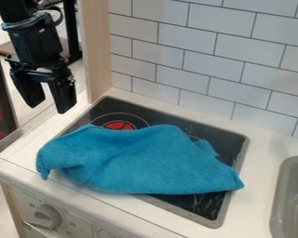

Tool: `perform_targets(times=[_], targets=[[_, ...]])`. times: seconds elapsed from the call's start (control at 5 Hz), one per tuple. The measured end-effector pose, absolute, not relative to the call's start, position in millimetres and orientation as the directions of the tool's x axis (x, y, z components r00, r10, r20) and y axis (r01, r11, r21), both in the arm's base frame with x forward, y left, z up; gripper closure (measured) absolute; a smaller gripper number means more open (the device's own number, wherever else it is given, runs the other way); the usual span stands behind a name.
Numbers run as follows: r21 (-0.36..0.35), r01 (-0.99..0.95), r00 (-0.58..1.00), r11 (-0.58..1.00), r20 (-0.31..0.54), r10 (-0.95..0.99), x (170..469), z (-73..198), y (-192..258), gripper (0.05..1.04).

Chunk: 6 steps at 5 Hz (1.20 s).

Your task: Fold the cloth from top left to bottom right

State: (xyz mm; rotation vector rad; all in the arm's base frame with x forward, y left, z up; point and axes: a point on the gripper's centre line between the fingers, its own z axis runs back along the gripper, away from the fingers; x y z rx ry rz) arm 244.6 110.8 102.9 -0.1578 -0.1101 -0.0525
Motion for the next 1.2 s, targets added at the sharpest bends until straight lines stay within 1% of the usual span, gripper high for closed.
perform_targets(times=[0.2, 0.4, 0.6, 0.8, 1.0, 1.2], targets=[[-0.181, 0.063, 0.995, 0.981, 0.089, -0.047, 243, 95, 107, 0.085], [-0.284, 0.066, 0.997, 0.957, 0.060, -0.051, 254, 83, 101, 0.085], [-0.320, 0.061, 0.998, 0.945, 0.053, -0.046, 268, 78, 102, 0.085], [-0.376, 0.051, 0.998, 0.925, 0.055, -0.033, 282, 77, 96, 0.085], [-0.381, 0.040, 0.999, 0.924, 0.031, -0.030, 290, 68, 88, 0.085], [-0.400, 0.060, 0.998, 0.915, -0.001, -0.066, 296, 54, 73, 0.085]])
